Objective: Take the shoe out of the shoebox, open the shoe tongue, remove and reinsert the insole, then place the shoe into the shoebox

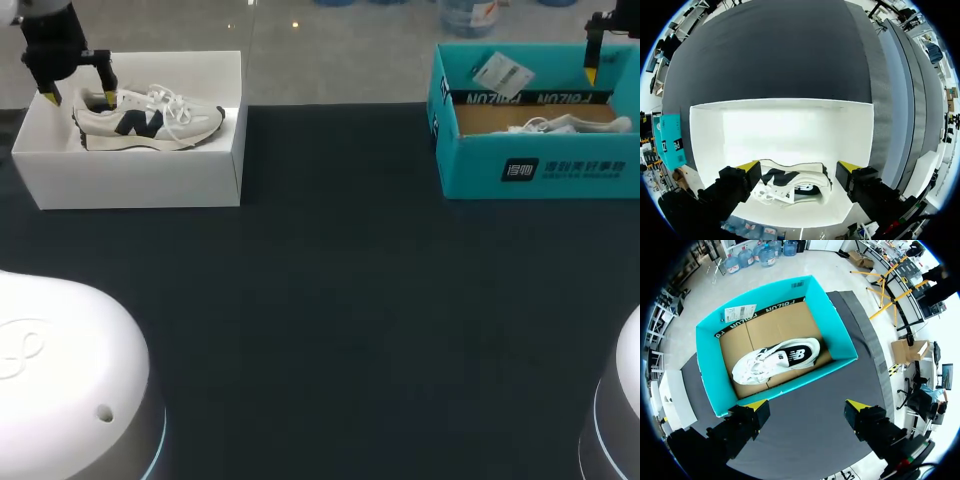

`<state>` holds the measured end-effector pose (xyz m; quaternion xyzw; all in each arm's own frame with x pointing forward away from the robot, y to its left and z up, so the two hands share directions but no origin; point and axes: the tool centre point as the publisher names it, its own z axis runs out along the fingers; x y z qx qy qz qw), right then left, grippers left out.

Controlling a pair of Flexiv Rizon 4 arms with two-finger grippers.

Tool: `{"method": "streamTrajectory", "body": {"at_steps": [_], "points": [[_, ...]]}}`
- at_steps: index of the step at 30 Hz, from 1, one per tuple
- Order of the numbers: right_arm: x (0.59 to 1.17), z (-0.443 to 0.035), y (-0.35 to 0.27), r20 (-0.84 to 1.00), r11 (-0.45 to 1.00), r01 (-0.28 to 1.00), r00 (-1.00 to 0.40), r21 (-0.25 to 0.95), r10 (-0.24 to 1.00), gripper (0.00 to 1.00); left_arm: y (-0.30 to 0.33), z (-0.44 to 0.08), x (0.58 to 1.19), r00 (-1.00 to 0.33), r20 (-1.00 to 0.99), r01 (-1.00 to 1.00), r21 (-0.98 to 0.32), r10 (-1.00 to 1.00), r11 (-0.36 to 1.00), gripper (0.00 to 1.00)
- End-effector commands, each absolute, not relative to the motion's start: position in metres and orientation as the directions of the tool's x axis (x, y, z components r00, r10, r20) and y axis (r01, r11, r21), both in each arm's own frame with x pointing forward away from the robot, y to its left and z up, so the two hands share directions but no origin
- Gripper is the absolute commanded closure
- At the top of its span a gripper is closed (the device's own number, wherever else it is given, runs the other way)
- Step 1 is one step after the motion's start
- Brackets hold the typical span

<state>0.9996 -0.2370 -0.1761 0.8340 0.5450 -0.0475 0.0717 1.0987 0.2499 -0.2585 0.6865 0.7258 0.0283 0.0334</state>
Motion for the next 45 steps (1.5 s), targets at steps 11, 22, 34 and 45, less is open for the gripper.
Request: {"method": "streamTrajectory", "body": {"at_steps": [11,22,34,45], "points": [[0.999,-0.176,-0.237,-0.157,-0.396,0.916,0.402,0.069,0.902,0.00,0.268,-0.270,1.177,-0.097,0.072,0.994,-0.048,0.993,0.100,0.00],[0.999,-0.176,-0.237,-0.157,-0.396,0.916,0.402,0.069,0.902,0.00,0.268,-0.270,1.177,-0.097,0.072,0.994,-0.048,0.993,0.100,0.00],[0.999,-0.176,-0.237,-0.157,-0.396,0.916,0.402,0.069,0.902,0.00,0.305,-0.306,1.207,-0.147,0.062,0.979,-0.131,0.987,0.154,0.00],[0.999,-0.176,-0.237,-0.157,-0.396,0.916,0.402,0.069,0.902,0.00,0.311,-0.334,1.227,-0.160,0.082,0.969,-0.176,0.984,0.173,0.00]]}}
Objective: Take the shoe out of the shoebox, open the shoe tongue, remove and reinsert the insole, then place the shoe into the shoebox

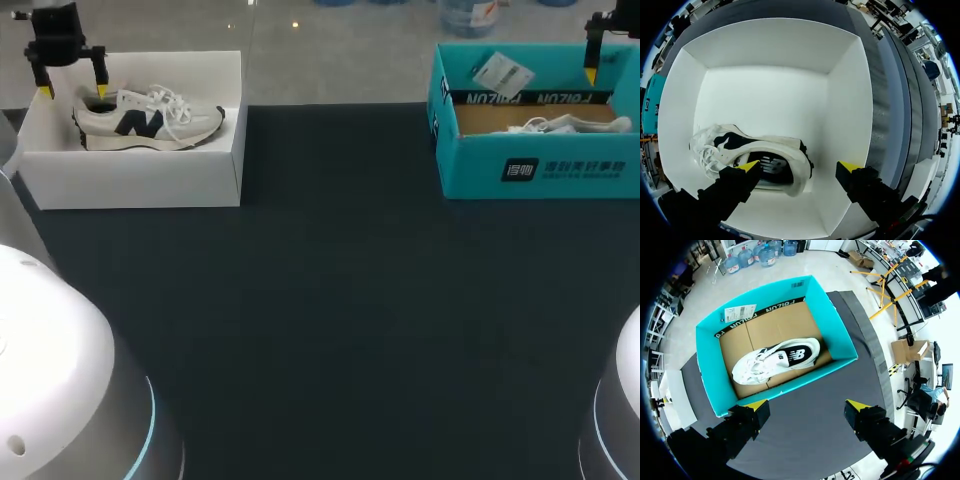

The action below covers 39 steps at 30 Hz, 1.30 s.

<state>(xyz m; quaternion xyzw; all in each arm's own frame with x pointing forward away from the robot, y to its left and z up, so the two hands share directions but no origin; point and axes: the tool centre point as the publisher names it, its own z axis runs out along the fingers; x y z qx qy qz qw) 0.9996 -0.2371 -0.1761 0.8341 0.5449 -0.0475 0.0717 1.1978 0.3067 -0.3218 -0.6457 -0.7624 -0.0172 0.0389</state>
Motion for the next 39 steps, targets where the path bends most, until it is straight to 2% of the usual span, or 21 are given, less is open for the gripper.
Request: {"method": "streamTrajectory", "body": {"at_steps": [1,15,16,17,18,32,39], "points": [[0.999,-0.176,-0.237,-0.157,-0.396,0.916,0.402,0.069,0.902,0.00,0.310,-0.336,1.228,-0.155,0.089,0.970,-0.178,0.984,0.169,0.00],[0.999,-0.176,-0.237,-0.157,-0.396,0.916,0.402,0.069,0.902,0.00,0.312,-0.356,1.233,-0.167,0.089,0.960,-0.213,0.982,0.183,0.00],[0.999,-0.176,-0.237,-0.157,-0.396,0.916,0.402,0.069,0.902,0.00,0.312,-0.357,1.233,-0.167,0.089,0.960,-0.212,0.982,0.182,0.05],[0.999,-0.176,-0.237,-0.157,-0.396,0.916,0.402,0.069,0.902,0.00,0.313,-0.358,1.234,-0.168,0.089,0.960,-0.213,0.982,0.184,0.66],[0.999,-0.176,-0.237,-0.157,-0.396,0.916,0.402,0.069,0.902,0.00,0.313,-0.359,1.235,-0.167,0.089,0.961,-0.209,0.982,0.183,1.00],[0.999,-0.176,-0.237,-0.157,-0.396,0.916,0.402,0.069,0.902,0.00,0.320,-0.368,1.242,-0.155,0.126,0.967,-0.185,0.980,0.177,1.00],[0.999,-0.176,-0.237,-0.157,-0.396,0.916,0.402,0.069,0.902,0.00,0.323,-0.356,1.240,-0.157,0.126,0.974,-0.144,0.979,0.175,1.00]]}}
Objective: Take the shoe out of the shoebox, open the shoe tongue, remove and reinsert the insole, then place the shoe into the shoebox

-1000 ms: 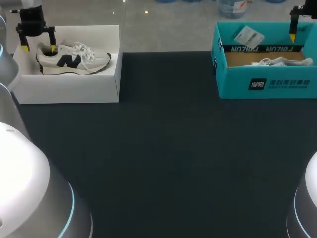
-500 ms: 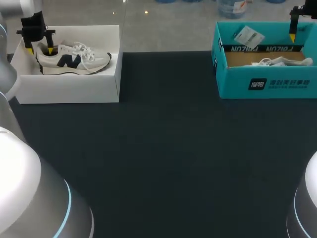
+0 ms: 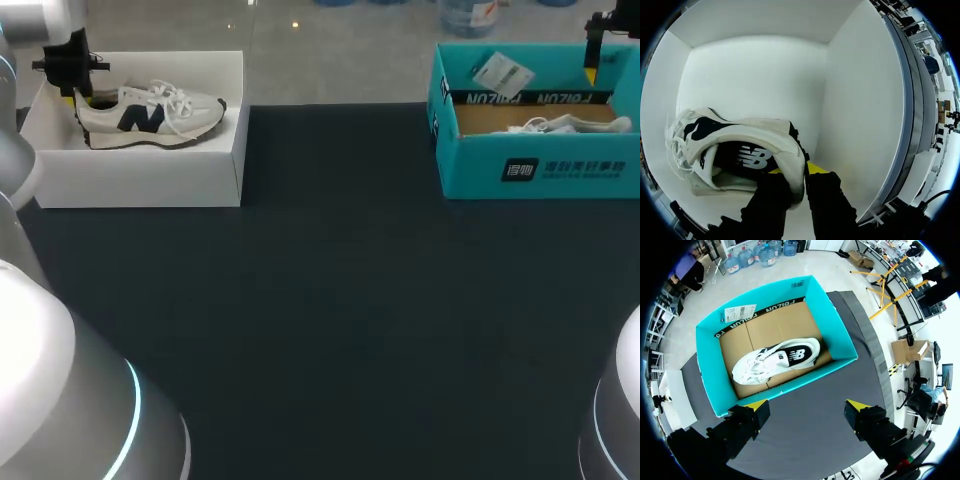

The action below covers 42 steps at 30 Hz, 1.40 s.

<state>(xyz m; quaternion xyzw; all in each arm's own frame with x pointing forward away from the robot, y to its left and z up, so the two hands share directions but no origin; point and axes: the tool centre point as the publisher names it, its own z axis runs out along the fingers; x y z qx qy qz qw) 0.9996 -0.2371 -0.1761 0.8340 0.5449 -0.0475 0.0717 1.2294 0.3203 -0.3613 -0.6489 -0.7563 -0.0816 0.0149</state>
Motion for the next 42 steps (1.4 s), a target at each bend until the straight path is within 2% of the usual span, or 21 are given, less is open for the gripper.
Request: {"method": "streamTrajectory", "body": {"at_steps": [1,6,23,30,42], "points": [[0.999,-0.176,-0.237,-0.157,-0.396,0.916,0.402,0.069,0.902,0.00,0.323,-0.350,1.238,-0.155,0.118,0.975,-0.139,0.981,0.171,1.00],[0.999,-0.176,-0.237,-0.157,-0.396,0.916,0.402,0.069,0.902,0.00,0.327,-0.318,1.231,-0.151,0.100,0.984,-0.080,0.983,0.160,1.00],[0.999,-0.176,-0.237,-0.157,-0.396,0.916,0.402,0.069,0.902,0.00,0.348,-0.152,1.223,-0.139,0.006,0.968,0.213,0.990,0.135,1.00],[0.999,-0.176,-0.237,-0.157,-0.396,0.916,0.402,0.069,0.902,0.00,0.341,-0.122,1.217,-0.143,0.021,0.947,0.294,0.990,0.130,1.00],[0.999,-0.176,-0.237,-0.157,-0.396,0.916,0.402,0.069,0.902,0.00,0.339,-0.117,1.215,-0.134,-0.007,0.946,0.297,0.991,0.130,1.00]]}}
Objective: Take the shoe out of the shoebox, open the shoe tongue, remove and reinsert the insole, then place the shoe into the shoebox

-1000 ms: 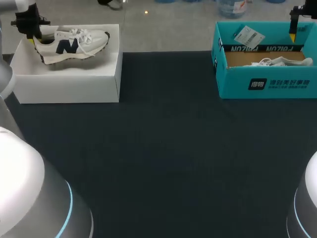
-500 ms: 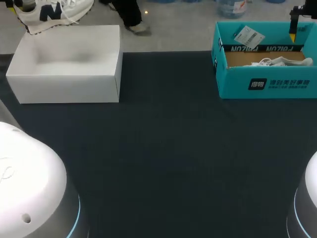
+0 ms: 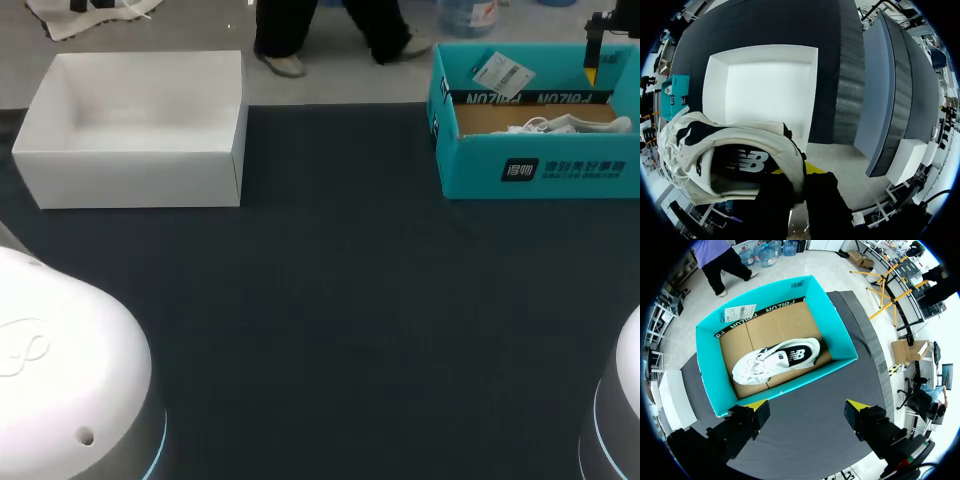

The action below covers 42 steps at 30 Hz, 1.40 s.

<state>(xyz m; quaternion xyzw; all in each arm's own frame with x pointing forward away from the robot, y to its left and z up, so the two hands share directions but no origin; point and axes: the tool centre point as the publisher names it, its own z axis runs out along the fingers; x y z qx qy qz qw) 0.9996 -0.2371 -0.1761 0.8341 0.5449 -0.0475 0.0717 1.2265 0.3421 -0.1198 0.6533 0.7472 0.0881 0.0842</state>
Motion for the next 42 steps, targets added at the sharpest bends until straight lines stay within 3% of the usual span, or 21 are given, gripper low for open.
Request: {"method": "streamTrajectory", "body": {"at_steps": [1,8,27,36,42], "points": [[0.999,-0.176,-0.237,-0.157,-0.396,0.916,0.402,0.069,0.902,0.00,0.339,-0.117,1.215,-0.134,-0.007,0.946,0.297,0.991,0.130,1.00],[0.999,-0.176,-0.237,-0.157,-0.396,0.916,0.402,0.069,0.902,0.00,0.339,-0.117,1.215,-0.134,-0.007,0.946,0.297,0.991,0.130,1.00],[0.999,-0.176,-0.237,-0.157,-0.396,0.916,0.402,0.069,0.902,0.00,0.237,-0.131,0.991,0.014,0.079,0.924,0.380,0.997,-0.043,1.00],[0.999,-0.176,-0.237,-0.157,-0.396,0.916,0.402,0.069,0.902,0.00,0.174,-0.145,0.911,0.043,0.030,0.896,0.441,0.999,-0.052,1.00],[0.999,-0.176,-0.237,-0.157,-0.396,0.916,0.402,0.069,0.902,0.00,0.135,-0.155,0.862,0.133,0.061,0.873,0.466,0.989,-0.146,1.00]]}}
